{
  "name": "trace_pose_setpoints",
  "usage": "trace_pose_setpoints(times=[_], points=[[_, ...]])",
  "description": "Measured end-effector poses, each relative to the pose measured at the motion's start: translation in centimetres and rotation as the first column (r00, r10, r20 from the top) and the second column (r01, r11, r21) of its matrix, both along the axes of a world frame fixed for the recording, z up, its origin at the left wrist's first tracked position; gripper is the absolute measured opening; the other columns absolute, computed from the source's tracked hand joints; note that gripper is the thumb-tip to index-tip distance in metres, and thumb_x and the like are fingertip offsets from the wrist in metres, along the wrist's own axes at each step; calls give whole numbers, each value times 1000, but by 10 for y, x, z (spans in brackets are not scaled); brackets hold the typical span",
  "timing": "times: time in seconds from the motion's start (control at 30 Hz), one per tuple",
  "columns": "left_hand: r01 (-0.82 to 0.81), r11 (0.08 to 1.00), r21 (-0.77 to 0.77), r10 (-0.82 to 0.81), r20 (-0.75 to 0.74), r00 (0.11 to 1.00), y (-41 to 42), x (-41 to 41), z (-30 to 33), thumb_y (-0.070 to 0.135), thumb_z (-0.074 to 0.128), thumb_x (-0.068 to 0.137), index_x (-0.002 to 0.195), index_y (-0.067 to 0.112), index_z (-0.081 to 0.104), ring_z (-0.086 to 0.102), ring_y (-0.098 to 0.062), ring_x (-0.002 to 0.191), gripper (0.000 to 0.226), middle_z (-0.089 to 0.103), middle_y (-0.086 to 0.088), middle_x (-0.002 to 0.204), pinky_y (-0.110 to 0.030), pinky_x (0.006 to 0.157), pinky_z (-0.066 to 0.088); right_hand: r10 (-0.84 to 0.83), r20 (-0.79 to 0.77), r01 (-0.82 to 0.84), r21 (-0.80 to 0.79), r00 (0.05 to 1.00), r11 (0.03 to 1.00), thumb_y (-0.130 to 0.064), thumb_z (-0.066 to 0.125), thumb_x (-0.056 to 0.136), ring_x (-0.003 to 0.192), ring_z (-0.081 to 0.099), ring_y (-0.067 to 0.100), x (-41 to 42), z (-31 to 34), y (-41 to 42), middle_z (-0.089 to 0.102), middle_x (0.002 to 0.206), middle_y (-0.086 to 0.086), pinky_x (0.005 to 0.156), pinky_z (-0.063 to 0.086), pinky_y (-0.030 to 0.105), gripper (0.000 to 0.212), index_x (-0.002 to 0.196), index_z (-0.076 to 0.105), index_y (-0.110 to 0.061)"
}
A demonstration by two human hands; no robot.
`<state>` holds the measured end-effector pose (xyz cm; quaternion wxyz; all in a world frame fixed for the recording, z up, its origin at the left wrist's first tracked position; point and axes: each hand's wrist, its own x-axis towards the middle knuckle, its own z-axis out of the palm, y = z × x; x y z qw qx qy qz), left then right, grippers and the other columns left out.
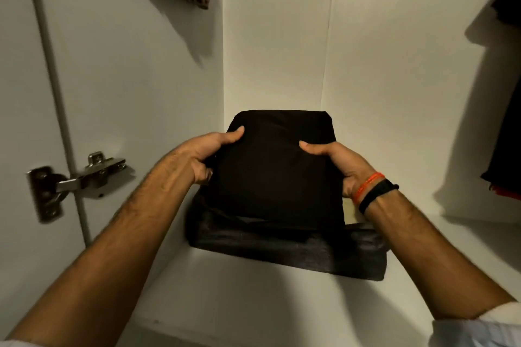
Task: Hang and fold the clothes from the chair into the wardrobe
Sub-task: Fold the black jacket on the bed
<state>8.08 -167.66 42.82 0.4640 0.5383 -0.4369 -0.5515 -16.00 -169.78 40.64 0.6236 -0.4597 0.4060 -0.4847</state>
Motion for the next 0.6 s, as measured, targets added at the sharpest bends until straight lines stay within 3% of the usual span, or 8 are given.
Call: trace_pose_setpoints(times=[0.13,0.23,0.27,0.37,0.43,0.5,0.57,0.6], points=[[-26,1000,-10,25,-129,991,-44,8,2,52,73,80,104,9,69,71,-19,68,49,71,-4,96,-29,52,59,-80,8,80,17,997,997,-14,76,80,95,71,30,1,7,-40,74,107,16,85,57,45,32,111,72,-8],[-41,999,32,47,-232,972,-71,13,-10,59,63,85,92,13,62,60,-13,48,47,61,2,68,-23,39,50,-94,20,94,23,995,995,-13,76,81,82,72,30,2,7,-66,76,94,15,71,59,40,26,106,73,-9],[-54,998,35,61,-247,967,-78,13,-15,59,60,88,98,13,62,62,-14,50,47,63,1,67,-25,40,51,-99,25,98,25,995,995,-12,76,81,79,72,29,1,7,-70,76,91,14,67,59,39,24,104,73,-9],[-68,996,53,81,-275,958,-98,13,-30,58,53,93,125,16,61,66,-18,72,53,67,-2,88,-30,54,58,-102,24,101,24,995,995,-10,75,81,83,71,30,0,1,-91,75,94,14,67,58,38,30,111,71,-7],[-82,993,88,103,-272,957,-110,13,-40,55,50,95,123,16,63,66,-17,73,50,67,-2,90,-28,56,57,-95,11,95,38,995,995,-9,75,81,90,70,30,0,-5,-103,74,100,15,72,57,39,34,115,69,-6],[-153,986,67,162,-175,971,-117,13,-51,47,49,100,107,12,67,66,-16,68,41,67,-4,83,-28,58,57,-84,-4,84,62,996,995,-9,75,81,94,69,31,1,-14,-110,72,106,15,76,57,41,35,115,69,-5],[-282,951,-126,302,190,934,-126,15,-64,35,54,100,99,4,68,63,-20,77,34,66,-7,86,-34,74,55,-91,-16,92,81,996,992,-8,75,81,93,68,31,3,-24,-114,72,106,15,75,57,41,33,113,68,-4],[-283,921,-266,376,429,821,-132,19,-71,27,60,97,99,2,69,61,-21,83,26,65,-7,90,-36,84,53,-95,-26,97,87,995,992,-7,76,81,93,68,31,3,-29,-115,72,106,16,73,57,41,33,113,68,-4]])
